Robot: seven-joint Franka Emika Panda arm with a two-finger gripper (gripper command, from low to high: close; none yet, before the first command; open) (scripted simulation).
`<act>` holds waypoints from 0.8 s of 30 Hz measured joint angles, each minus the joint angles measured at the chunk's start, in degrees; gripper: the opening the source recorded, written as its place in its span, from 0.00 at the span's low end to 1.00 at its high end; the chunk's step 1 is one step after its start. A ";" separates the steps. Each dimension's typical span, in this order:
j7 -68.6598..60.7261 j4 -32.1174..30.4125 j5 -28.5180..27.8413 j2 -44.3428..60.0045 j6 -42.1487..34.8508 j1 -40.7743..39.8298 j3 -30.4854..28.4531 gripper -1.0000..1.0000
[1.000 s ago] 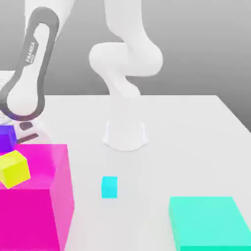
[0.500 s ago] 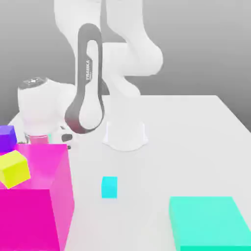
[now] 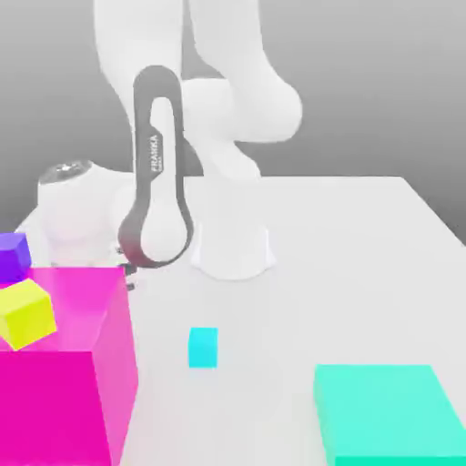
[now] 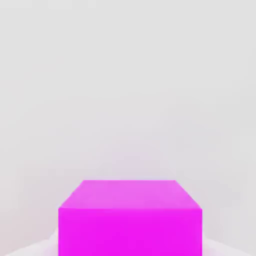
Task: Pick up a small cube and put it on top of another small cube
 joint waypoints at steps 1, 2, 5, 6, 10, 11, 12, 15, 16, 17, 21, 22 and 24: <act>2.15 -0.44 -2.87 -1.38 -0.87 1.60 -2.27 0.00; 4.43 -0.88 -5.91 -2.81 -1.75 2.85 -4.25 0.00; 11.09 -2.08 -14.91 -7.19 -4.48 4.86 -8.43 0.00; 13.06 -2.45 -17.58 -8.65 -5.45 4.63 -9.03 0.00; 7.60 0.18 -16.45 -9.03 -10.65 0.85 -10.10 0.00; 5.29 1.44 -15.62 -8.86 -12.32 0.07 -10.07 0.00; 2.83 2.76 -14.69 -8.68 -14.04 -0.75 -9.97 0.00; -4.72 6.85 -11.79 -8.07 -19.28 -2.98 -9.90 0.00; -7.18 8.23 -10.88 -7.86 -21.04 -3.85 -9.76 0.00; -9.74 9.60 -9.88 -7.65 -22.80 -4.56 -9.76 0.00; -19.92 15.12 -5.94 -6.79 -29.87 -7.43 -9.78 0.00; -22.48 16.50 -4.94 -6.57 -31.64 -8.13 -9.80 0.00; -27.60 19.65 -3.28 -6.28 -35.55 -9.11 -9.70 0.00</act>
